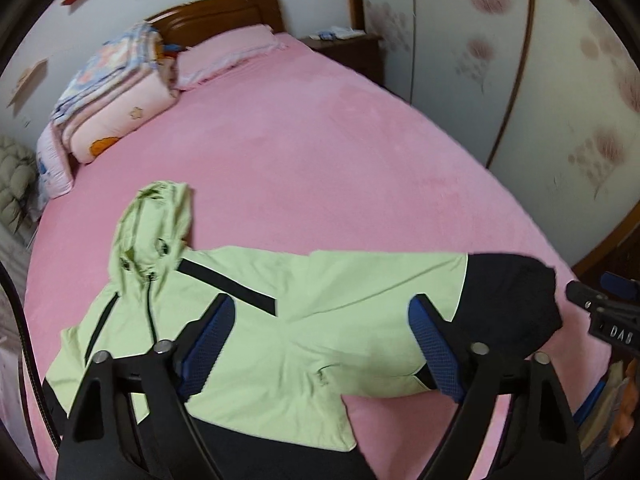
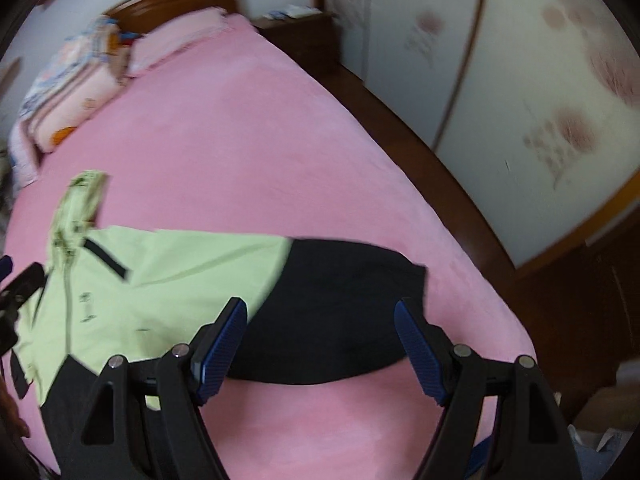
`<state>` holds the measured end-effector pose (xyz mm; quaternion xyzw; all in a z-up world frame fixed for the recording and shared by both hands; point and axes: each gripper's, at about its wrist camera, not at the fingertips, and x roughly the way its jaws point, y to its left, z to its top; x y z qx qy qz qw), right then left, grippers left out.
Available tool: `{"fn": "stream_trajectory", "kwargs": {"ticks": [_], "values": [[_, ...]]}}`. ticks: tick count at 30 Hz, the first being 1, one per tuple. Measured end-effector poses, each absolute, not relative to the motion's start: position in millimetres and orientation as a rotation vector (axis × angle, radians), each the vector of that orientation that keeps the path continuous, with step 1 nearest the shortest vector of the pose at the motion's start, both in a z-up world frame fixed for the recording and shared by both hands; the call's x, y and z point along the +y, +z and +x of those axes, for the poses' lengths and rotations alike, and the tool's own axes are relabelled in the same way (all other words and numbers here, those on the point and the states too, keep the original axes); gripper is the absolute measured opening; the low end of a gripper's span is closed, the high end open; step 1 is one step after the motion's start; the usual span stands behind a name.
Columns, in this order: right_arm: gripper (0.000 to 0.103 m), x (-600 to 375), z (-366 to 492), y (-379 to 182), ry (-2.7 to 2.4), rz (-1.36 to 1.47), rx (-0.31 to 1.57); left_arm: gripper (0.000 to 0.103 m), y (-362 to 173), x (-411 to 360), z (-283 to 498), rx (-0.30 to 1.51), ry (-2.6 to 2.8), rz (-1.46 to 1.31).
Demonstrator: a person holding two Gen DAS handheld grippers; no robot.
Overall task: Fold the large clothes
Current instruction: 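Grasp the black cuff of one sleeve with the right gripper, then carry the black cuff across the jacket body toward the other sleeve with the right gripper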
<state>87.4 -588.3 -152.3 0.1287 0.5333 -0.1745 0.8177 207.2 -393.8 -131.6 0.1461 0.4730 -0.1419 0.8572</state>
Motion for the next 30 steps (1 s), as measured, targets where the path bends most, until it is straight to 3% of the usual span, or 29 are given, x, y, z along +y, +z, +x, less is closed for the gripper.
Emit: {"fn": "stream_trajectory", "kwargs": {"ticks": [8,17,19,20,21,26,30], "values": [[0.071,-677,68,-251,-0.483,0.417,1.233,0.082,-206,-428,218,1.128,-0.358,0.295],[0.071,-712,73,-328,-0.450,0.517,1.334,0.082,-237,-427,217,1.176,-0.349,0.298],[0.063,-706,77,-330,-0.445,0.495,1.326,0.082,-237,-419,216,1.172,-0.336,0.301],[0.045,-703,79,-330,-0.431,0.490,1.326,0.082,-236,-413,215,1.171,-0.325,0.299],[0.033,-698,82,-329,-0.394,0.495,1.324,0.082,-234,-406,213,1.174,-0.314,0.289],[0.022,-684,84,-298,-0.410,0.479,1.291,0.082,-209,-357,197,1.177,-0.266,0.222],[0.021,-653,82,-226,-0.288,0.530,1.143,0.082,-176,-302,182,1.127,-0.206,0.201]]}}
